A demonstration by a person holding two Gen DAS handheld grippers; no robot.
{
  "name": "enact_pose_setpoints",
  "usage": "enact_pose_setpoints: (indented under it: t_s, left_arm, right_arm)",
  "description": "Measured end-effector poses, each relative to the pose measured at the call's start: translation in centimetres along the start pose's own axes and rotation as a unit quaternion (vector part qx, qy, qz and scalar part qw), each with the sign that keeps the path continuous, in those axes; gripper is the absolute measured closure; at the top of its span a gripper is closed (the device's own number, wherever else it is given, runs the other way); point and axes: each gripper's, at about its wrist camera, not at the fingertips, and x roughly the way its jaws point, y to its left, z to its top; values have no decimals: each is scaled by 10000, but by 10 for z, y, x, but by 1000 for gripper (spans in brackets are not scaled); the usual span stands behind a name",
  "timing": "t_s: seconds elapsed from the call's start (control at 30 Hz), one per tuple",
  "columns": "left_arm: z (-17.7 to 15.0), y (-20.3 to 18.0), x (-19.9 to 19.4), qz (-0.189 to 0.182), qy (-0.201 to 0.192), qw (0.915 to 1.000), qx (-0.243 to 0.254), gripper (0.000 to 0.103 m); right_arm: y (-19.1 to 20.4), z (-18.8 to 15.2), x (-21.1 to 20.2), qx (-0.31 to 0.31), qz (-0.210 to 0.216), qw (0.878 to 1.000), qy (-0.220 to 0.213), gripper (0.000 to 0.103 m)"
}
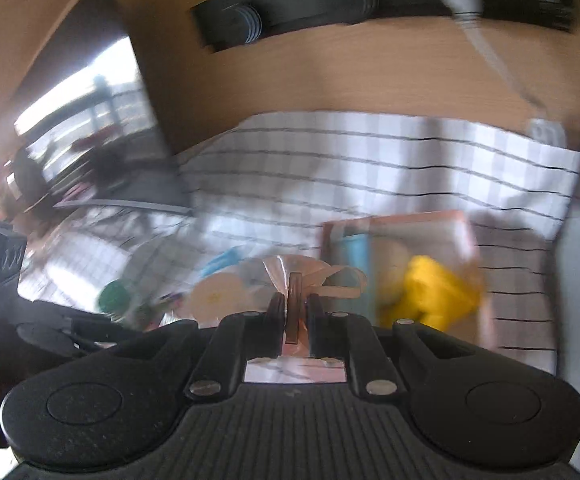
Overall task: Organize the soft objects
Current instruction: 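Carry swabs and hair tie into the pink box and open both tools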
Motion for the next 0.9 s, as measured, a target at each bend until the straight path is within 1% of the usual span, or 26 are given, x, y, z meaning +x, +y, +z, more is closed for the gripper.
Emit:
enact_pose_setpoints:
  t_s: [0.07,0.13,0.23,0.27,0.33,0.43,0.5,0.57,0.63,0.73,0.77,0.8,0.83,0.87,0.9]
  left_arm:
    - [9,-19,17,-64,-30,9999,90,28]
    - [17,-31,30,-184,-162,9997,86,27]
    - [35,-42,48,-535,-552,9970,-105,27]
    - [42,-43,55,-576,-669,9959,-184,27]
    - [56,-45,72,-524,-780,9953,-245,27]
    - [75,-48,101,-492,-810,9952,-258,27]
    - [79,-48,116,-469,-804,9954,-234,27]
    - [77,-50,130,-417,-789,9960,-85,27]
    - [71,-55,142,-228,-756,9967,196,27]
    - [59,-64,162,213,-493,9965,635,25]
    - [55,-67,167,462,-430,9947,816,25]
    - [51,-74,168,726,-501,9900,1101,25]
    - [48,-80,169,949,-532,9860,1267,26]
    - [47,-82,167,1028,-569,9849,1274,26]
    - [46,-83,162,1010,-637,9852,1227,27]
  right_arm:
    - [-15,-3,-6,77,-206,9996,-148,92]
    - [-29,-6,-10,169,-362,9989,-253,91]
    - [-48,-9,-7,333,-427,9981,-283,91]
    - [-53,-10,-5,380,-443,9979,-280,91]
    - [-63,-13,-1,470,-475,9973,-290,91]
    - [-76,-17,4,608,-554,9960,-335,91]
    - [-83,-16,9,699,-605,9950,-389,91]
    - [-86,-16,12,739,-602,9944,-453,91]
    - [-91,-16,18,796,-569,9941,-471,91]
    - [-98,-16,29,919,-550,9935,-380,91]
    - [-100,-15,32,953,-558,9933,-348,91]
    - [-102,-14,35,980,-568,9930,-327,91]
    - [-103,-13,38,989,-582,9929,-318,91]
    - [-103,-12,39,986,-598,9928,-321,91]
    - [-103,-11,40,981,-613,9927,-328,91]
